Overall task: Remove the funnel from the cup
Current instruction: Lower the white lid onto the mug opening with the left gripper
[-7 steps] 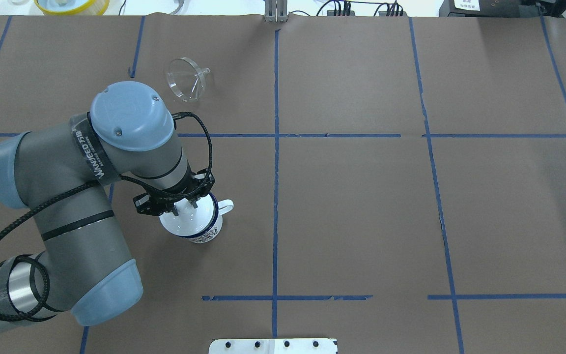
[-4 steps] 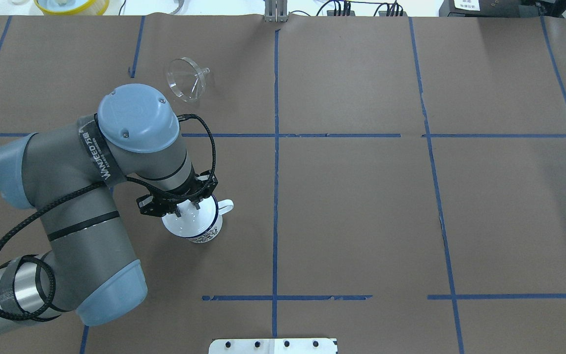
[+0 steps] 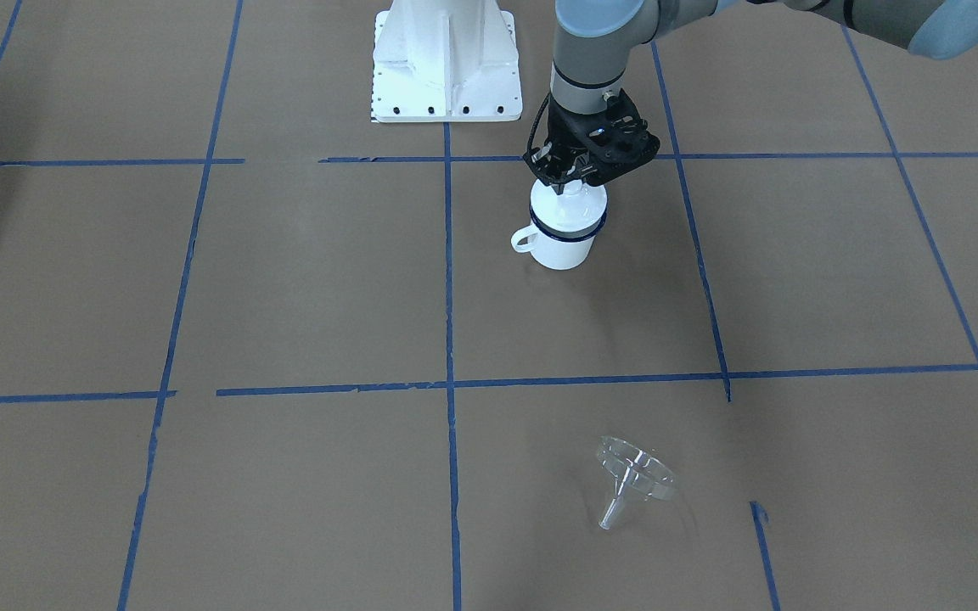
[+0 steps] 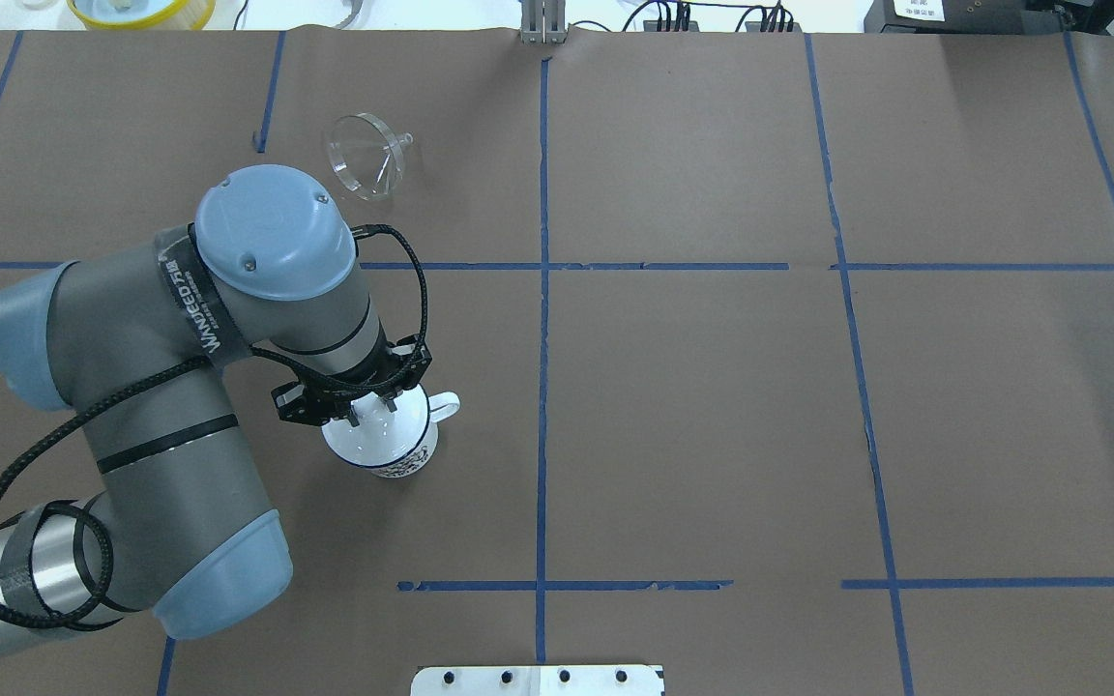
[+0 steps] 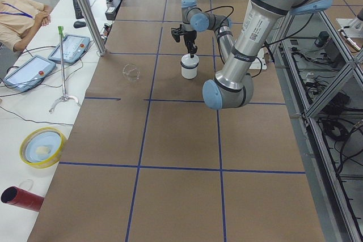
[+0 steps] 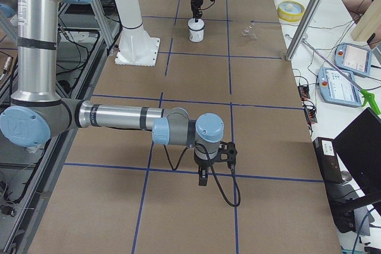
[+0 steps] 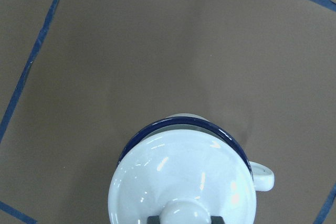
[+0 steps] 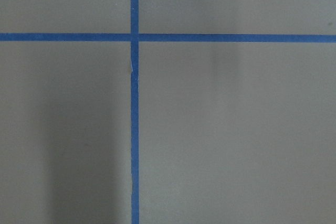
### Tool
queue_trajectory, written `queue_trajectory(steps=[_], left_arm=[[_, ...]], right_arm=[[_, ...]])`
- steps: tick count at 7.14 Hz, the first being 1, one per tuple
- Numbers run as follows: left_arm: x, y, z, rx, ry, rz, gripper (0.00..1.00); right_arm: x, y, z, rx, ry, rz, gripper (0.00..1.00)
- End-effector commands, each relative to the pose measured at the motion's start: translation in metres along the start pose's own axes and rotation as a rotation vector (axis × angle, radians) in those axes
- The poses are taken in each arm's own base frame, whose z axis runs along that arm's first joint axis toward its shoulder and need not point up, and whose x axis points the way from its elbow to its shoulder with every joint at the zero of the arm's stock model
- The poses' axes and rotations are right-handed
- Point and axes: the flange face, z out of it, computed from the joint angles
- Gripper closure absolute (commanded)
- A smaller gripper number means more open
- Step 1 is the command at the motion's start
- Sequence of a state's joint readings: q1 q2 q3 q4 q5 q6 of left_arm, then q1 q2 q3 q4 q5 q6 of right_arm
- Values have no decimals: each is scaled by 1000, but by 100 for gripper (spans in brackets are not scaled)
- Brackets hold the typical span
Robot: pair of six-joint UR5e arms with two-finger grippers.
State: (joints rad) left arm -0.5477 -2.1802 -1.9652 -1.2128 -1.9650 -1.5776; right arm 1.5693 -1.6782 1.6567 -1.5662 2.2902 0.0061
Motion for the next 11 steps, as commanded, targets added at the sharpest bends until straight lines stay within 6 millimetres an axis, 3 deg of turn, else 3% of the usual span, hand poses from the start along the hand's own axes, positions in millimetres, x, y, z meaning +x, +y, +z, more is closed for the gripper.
queue_trajectory(steps=[1, 7, 8, 10, 11], left_arm=[[1, -1, 2, 0, 10, 5, 100], [-2, -3, 4, 5, 5, 3, 99], [-2, -3, 5, 5, 3, 3, 37], [-2, -2, 5, 5, 4, 4, 11], [-2, -2, 4, 5, 6, 5, 9]], right_arm=[[0, 0, 0, 0, 0, 0, 0], [0, 0, 0, 0, 0, 0, 0], [0, 0, 0, 0, 0, 0, 0], [0, 0, 0, 0, 0, 0, 0], [0, 0, 0, 0, 0, 0, 0]])
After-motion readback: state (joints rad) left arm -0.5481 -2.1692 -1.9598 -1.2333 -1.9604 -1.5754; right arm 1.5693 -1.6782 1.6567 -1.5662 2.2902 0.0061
